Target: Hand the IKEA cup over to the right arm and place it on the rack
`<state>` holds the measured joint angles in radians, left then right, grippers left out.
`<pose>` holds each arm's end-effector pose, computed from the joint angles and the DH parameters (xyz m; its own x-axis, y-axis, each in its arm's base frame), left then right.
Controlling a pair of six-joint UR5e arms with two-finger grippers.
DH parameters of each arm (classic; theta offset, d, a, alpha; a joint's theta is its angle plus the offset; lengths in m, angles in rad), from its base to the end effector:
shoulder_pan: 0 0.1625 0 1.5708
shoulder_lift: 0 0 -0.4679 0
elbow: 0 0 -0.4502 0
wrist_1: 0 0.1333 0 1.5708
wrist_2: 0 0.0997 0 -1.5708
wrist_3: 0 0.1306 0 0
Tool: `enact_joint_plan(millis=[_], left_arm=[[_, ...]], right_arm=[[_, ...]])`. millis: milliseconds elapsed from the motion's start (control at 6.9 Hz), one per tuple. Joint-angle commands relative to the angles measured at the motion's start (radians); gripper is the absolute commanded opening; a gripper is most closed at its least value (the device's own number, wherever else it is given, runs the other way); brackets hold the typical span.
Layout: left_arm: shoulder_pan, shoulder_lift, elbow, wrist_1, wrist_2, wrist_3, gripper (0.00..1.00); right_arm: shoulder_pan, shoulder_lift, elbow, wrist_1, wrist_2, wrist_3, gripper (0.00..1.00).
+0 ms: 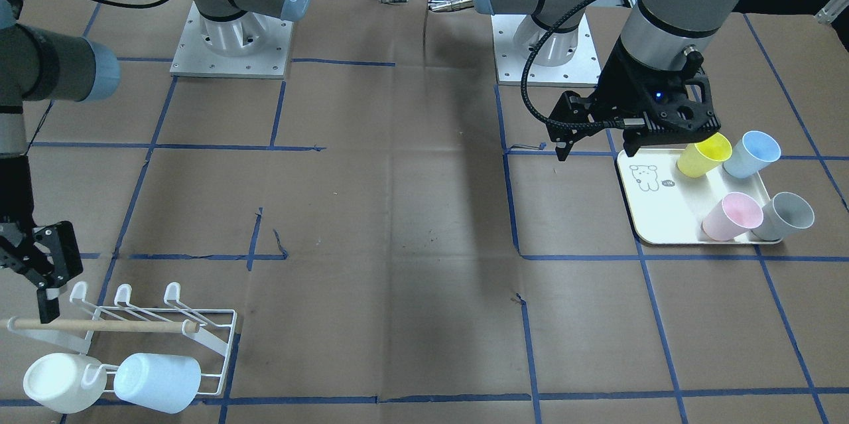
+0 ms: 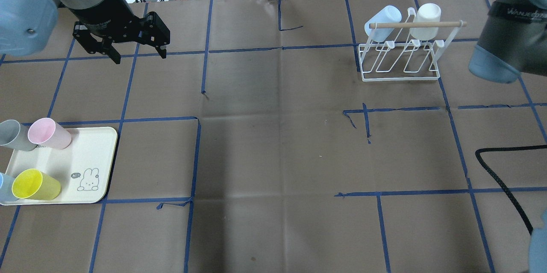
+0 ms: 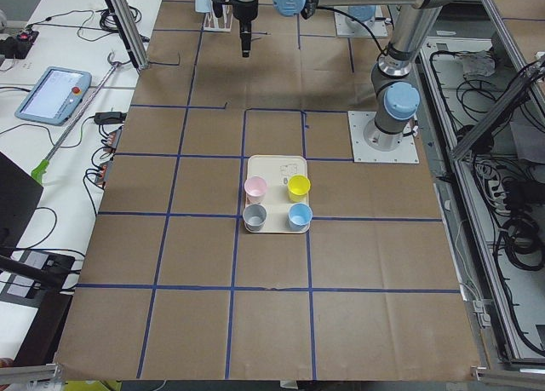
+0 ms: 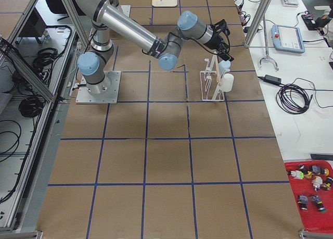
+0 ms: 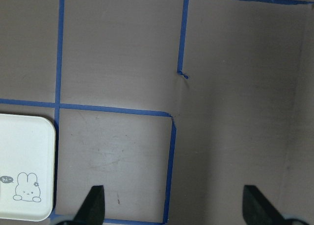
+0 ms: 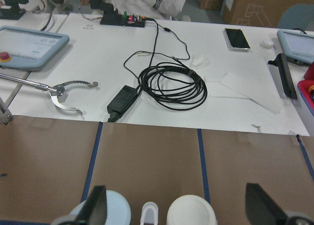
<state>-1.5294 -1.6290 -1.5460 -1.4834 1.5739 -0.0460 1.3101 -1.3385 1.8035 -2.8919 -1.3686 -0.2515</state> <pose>-0.1086 -0.5888 0.4895 -0.9962 -0.0874 -0.0006 -0.0872 0.9947 -0.0540 -0.0191 -0.6905 0.4074 -0.9967 -0.0550 0.0605 -0.0817 0.6397 -0.7643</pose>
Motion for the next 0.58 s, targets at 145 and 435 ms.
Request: enact_joint_plan(millis=[145,435], left_arm=[[0.0,0.001,0.001,0.0,0.0,0.0,1.0],[0.0,0.001,0.001,0.0,0.0,0.0,1.0]], right_arm=[[0.11,-0.146,-0.038,0.442,-0.075,0.041,1.0],[0.118,-0.203,-0.119,0.81,-0.072,0.043,1.0]])
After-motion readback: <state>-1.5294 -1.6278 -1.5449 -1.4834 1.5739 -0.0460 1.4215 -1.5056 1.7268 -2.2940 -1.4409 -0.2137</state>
